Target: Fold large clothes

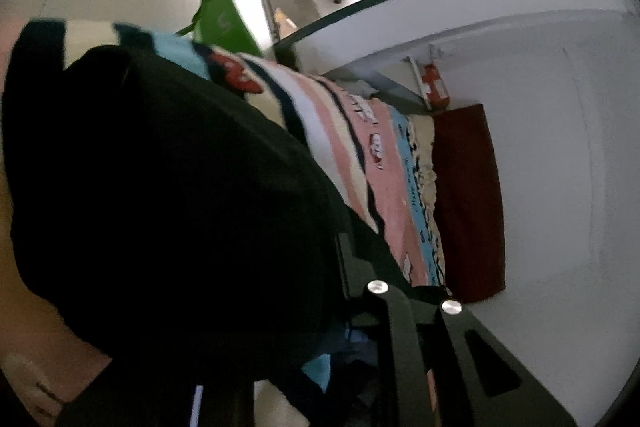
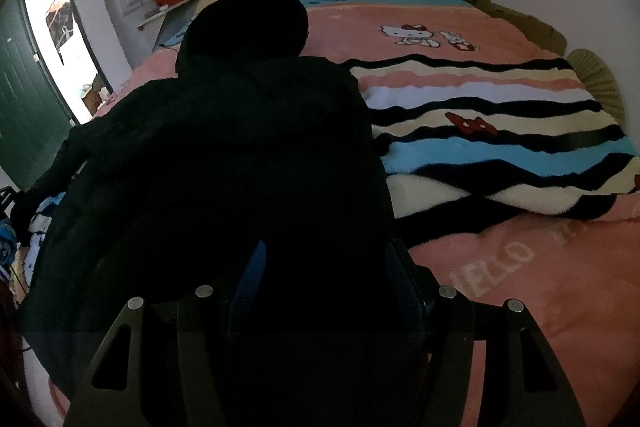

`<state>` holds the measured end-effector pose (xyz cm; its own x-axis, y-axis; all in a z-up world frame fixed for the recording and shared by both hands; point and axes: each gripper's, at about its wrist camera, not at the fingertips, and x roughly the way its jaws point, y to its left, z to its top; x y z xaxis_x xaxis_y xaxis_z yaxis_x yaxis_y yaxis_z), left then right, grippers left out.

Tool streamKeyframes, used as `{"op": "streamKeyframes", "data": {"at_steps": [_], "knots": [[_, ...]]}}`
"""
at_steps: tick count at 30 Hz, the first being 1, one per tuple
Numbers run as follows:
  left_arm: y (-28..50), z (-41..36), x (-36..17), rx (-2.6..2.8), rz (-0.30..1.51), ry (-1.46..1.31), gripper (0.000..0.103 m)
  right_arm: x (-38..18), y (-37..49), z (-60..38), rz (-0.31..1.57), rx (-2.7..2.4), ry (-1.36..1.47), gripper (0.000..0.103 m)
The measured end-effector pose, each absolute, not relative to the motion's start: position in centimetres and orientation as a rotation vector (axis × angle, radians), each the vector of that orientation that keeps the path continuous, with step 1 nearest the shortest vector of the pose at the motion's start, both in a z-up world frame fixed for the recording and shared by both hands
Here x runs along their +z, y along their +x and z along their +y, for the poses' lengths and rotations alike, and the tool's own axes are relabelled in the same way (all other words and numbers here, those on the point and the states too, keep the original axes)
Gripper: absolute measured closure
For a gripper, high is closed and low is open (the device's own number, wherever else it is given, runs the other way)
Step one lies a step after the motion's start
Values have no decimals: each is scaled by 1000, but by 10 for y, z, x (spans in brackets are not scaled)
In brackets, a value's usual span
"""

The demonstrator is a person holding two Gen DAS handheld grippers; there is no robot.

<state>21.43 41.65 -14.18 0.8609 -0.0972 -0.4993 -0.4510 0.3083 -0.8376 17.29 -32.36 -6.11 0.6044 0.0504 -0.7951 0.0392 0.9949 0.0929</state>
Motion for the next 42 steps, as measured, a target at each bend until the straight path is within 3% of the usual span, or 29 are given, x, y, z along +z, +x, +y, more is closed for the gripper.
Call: {"op": "streamKeyframes", "data": {"at_steps": [14,28,36,42], "knots": [[233,373,-56,179,511,-997,89,-54,165,-337,875,19,150,42],[276,236,57,-54,522,-697,89,-42,148,-374,806,1,255,42],[297,118,79,-217,585,-536,89,-42,139,-398,777,-29,299,42],[320,33,58,-300,682,-435,89,-48,133,-416,772,-61,332,42]]}}
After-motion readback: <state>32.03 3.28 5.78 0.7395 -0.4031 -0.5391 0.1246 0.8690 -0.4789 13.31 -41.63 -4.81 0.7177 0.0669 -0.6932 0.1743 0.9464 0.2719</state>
